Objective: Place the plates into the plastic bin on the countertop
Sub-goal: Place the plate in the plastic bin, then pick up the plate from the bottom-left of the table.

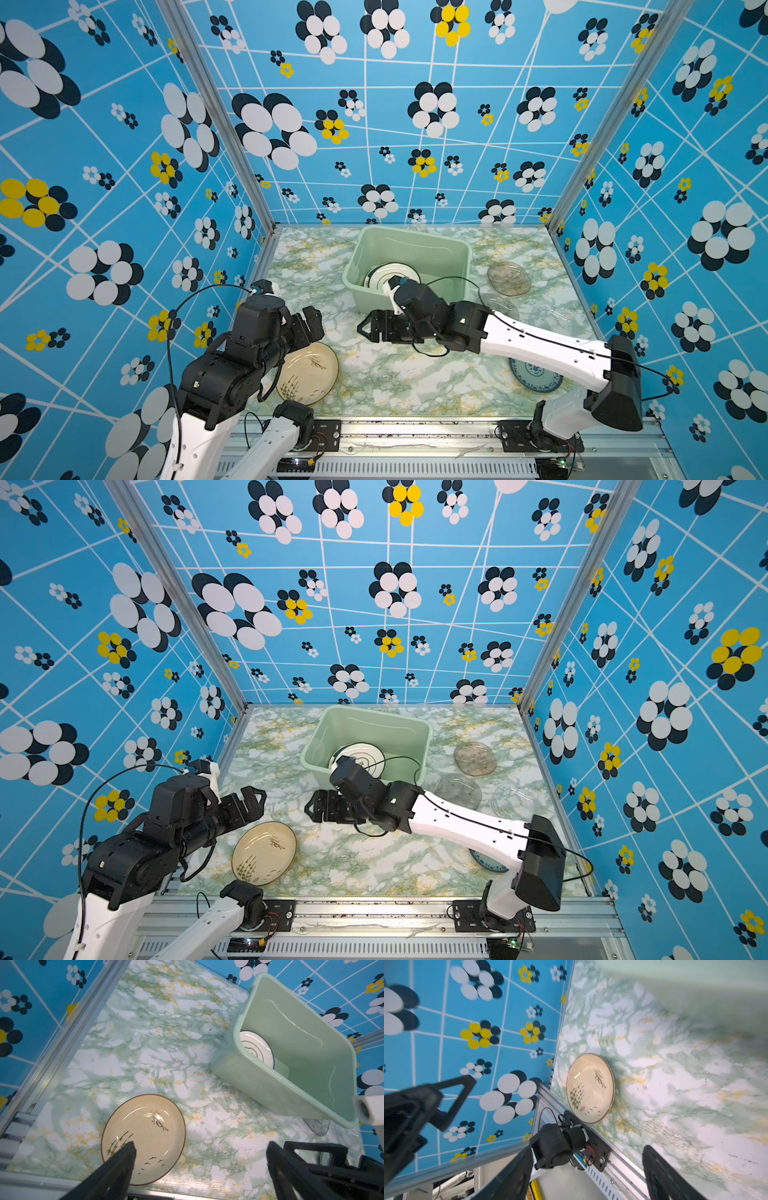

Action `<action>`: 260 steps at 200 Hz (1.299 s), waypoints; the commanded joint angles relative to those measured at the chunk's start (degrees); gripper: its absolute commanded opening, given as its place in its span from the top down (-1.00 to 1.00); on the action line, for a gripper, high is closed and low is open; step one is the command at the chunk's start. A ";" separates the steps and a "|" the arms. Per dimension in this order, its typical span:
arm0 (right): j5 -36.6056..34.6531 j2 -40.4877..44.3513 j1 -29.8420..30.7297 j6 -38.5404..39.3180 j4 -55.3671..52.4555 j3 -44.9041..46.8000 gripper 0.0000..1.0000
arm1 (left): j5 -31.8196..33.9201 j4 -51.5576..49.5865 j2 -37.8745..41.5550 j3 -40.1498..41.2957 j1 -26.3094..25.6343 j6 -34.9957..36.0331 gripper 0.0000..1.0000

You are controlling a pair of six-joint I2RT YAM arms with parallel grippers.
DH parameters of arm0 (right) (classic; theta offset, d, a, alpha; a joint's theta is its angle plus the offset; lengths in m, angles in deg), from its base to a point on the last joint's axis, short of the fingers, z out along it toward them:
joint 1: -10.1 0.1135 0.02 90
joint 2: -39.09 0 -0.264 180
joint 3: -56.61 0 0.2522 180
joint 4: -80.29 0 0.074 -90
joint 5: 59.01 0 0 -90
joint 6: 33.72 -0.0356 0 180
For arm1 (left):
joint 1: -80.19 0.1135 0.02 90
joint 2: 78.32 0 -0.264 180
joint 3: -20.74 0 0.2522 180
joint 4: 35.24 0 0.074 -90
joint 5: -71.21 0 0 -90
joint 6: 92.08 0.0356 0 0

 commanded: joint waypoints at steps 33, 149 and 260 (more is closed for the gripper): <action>-4.32 -11.73 4.65 -16.84 5.26 -5.56 -0.66 | -5.82 -6.45 -0.72 3.96 7.34 -5.27 -0.98; -3.16 -28.39 7.65 -31.59 0.75 -14.78 -0.55 | -12.34 -0.41 0.32 9.39 10.97 -9.85 -0.98; 1.34 -38.21 7.69 -36.24 4.18 -19.53 -0.14 | -11.41 -1.64 2.22 8.07 11.76 -10.02 -0.99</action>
